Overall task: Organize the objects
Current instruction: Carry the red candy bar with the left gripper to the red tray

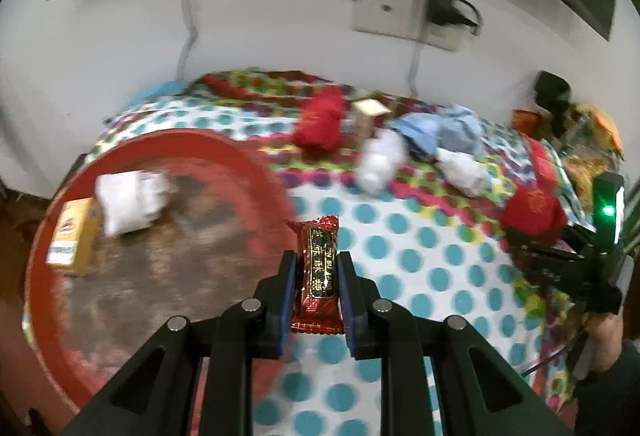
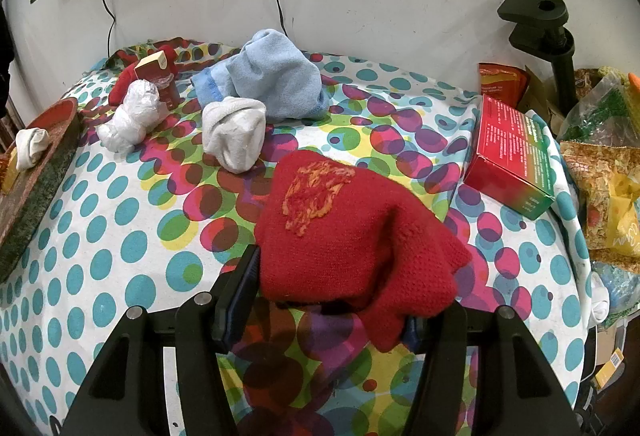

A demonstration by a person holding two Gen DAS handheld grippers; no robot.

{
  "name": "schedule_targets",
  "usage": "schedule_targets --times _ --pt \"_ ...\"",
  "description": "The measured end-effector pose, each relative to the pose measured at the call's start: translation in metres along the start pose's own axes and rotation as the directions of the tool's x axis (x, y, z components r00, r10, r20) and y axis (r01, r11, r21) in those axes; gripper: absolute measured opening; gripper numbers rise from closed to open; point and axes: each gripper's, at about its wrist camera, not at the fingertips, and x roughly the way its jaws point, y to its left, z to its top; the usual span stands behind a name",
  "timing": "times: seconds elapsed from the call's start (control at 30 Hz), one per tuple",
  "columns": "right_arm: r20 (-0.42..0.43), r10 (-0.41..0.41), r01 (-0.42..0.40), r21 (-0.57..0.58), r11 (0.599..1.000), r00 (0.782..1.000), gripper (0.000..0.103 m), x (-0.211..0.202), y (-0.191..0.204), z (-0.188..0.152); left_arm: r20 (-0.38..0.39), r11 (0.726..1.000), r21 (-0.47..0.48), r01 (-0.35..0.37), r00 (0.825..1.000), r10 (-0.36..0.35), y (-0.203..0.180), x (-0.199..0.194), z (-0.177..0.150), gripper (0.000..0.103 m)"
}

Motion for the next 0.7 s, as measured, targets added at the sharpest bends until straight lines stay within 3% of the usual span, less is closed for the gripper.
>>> schedule_targets --times 0.33,0.47,0.7 --pt "0.000 -0.001 0.001 -0.001 1.000 1.000 0.057 0.000 0.000 0.000 -0.042 0.974 -0.188 -0.129 0.992 0.123 0.106 -0.010 -0.026 0.020" --pt "0.000 0.000 0.000 0.000 1.000 1.000 0.057 0.000 0.000 0.000 -0.060 0.959 -0.208 -0.190 0.982 0.181 0.135 -0.012 -0.035 0.020" --pt "0.000 -0.001 0.001 -0.001 1.000 1.000 0.057 0.000 0.000 0.000 -0.096 0.940 -0.262 -0.220 0.975 0.201 0.169 -0.006 -0.047 0.020"
